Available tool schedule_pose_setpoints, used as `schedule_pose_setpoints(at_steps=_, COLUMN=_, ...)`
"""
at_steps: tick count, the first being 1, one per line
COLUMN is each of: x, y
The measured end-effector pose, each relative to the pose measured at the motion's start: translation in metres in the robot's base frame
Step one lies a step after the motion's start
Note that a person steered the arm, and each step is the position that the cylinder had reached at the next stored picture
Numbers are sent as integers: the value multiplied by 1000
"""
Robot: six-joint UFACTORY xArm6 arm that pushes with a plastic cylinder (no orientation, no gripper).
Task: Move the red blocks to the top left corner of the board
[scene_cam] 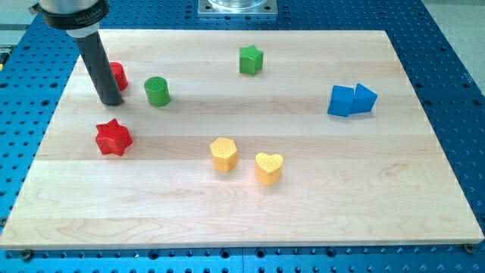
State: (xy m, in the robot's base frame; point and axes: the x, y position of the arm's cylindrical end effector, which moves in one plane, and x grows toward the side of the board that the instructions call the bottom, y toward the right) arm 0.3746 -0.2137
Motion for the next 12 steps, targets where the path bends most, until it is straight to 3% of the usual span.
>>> schedule_pose_setpoints(at_steps=2, x=-83, y=0)
schedule_pose_setpoints(at_steps=3, x=-78, y=-2)
schedule_pose_setpoints(at_steps=5, x=77, y=-75)
schedule_pose_setpoints(at_steps=6, x=147, y=-48)
schedule_pose_setpoints(at_steps=7, x=135, y=6)
schedule_pose_setpoints(at_steps=8, x=88, y=13)
schedule_pose_setpoints(at_steps=9, x=126, y=15)
schedule_pose_setpoints(at_steps=10, x=129, y=47)
schedule_pose_setpoints(at_steps=11, x=47, y=48)
schedule_pose_setpoints(at_steps=12, x=6, y=46)
